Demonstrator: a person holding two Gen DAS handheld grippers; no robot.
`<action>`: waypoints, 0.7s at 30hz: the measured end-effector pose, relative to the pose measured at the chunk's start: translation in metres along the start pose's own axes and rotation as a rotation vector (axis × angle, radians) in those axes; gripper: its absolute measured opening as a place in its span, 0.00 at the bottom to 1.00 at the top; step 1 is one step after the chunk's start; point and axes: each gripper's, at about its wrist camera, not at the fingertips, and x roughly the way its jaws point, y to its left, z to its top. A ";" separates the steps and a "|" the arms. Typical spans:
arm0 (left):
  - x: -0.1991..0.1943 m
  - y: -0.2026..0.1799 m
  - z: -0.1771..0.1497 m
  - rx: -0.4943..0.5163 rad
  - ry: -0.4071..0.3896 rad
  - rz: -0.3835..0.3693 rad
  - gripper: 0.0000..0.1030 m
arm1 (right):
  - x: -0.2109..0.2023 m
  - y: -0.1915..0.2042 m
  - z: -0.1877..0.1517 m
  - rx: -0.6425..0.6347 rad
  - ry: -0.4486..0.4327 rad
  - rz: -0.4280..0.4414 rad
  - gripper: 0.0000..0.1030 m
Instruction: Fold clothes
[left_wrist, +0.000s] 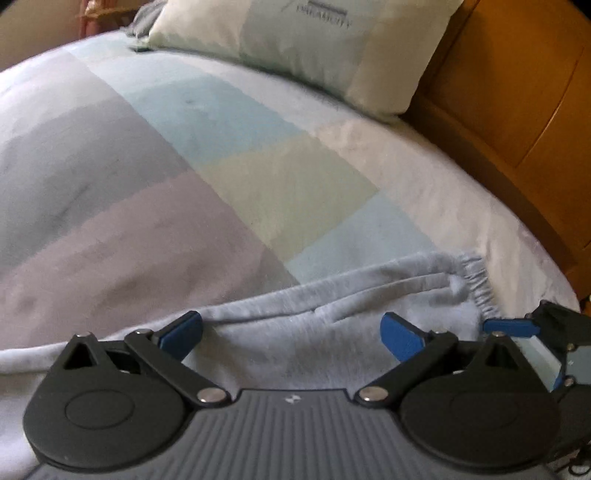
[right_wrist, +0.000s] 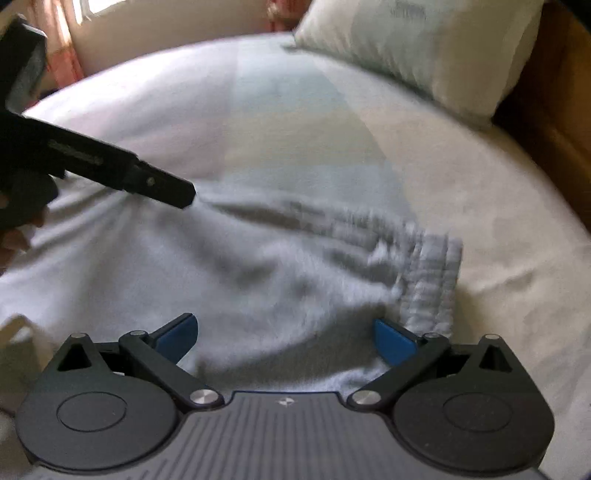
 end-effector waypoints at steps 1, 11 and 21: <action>-0.006 0.002 -0.003 0.004 -0.003 0.005 0.99 | -0.003 0.002 0.003 -0.013 -0.019 0.009 1.00; 0.012 0.028 -0.026 0.085 0.045 0.219 0.99 | 0.073 -0.014 0.040 -0.029 0.029 -0.046 1.00; -0.049 0.013 -0.021 0.064 0.020 0.214 0.98 | -0.015 -0.021 0.025 -0.072 0.014 0.123 1.00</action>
